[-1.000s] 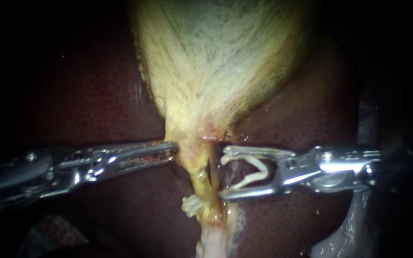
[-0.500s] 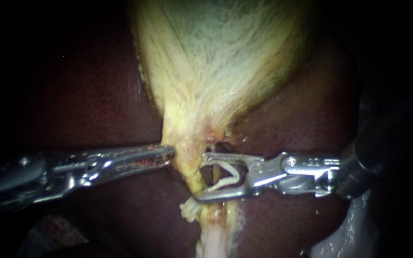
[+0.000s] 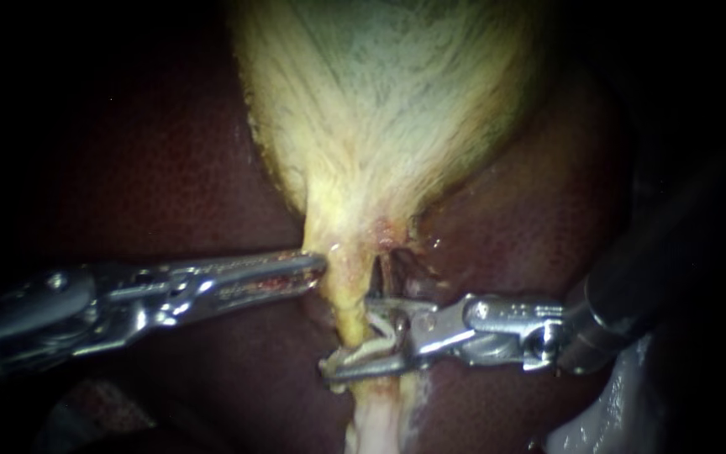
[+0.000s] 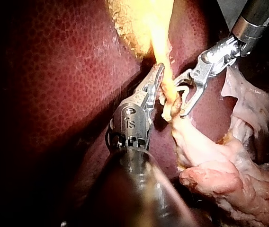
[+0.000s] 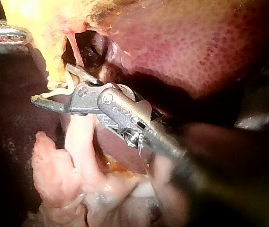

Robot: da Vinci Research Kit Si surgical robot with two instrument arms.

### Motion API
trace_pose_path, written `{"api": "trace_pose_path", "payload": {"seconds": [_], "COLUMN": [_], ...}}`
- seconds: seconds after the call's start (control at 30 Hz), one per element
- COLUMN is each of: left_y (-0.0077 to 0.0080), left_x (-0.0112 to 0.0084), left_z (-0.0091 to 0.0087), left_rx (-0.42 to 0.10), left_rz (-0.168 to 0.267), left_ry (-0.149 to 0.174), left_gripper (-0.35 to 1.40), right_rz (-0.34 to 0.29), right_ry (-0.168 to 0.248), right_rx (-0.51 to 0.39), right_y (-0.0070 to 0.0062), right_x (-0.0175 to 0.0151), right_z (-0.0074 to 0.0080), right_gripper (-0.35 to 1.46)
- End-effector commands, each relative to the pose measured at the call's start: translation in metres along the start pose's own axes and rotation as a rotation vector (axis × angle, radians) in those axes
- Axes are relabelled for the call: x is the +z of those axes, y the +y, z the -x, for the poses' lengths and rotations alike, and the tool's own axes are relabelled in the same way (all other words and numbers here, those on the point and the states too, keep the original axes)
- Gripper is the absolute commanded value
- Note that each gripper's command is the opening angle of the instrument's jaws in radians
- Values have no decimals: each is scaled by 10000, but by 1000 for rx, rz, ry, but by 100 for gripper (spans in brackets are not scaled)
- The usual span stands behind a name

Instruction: Clipping third clip left tube

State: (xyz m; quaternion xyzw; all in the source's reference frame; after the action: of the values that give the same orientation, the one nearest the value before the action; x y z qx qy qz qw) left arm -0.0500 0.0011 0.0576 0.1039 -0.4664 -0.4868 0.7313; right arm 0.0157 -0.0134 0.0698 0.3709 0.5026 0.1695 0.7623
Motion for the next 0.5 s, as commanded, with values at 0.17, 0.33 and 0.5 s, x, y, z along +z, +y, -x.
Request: {"api": "trace_pose_path", "payload": {"seconds": [0.17, 0.33, 0.5], "left_y": [-1, -2, -2], "left_x": [4, 4, 5], "left_z": [-2, -3, -4], "left_rx": [1, 2, 3], "left_rz": [-5, -4, -7], "left_ry": [1, 1, 1], "left_gripper": [-35, -35, -35], "right_rz": [-11, 20, 64], "right_ry": [-7, 18, 39], "right_rx": [-5, 8, 15], "right_y": [-1, 8, 17], "right_x": [6, -6, -24], "right_z": [-12, -31, -59], "right_gripper": [53, 53, 52]}}
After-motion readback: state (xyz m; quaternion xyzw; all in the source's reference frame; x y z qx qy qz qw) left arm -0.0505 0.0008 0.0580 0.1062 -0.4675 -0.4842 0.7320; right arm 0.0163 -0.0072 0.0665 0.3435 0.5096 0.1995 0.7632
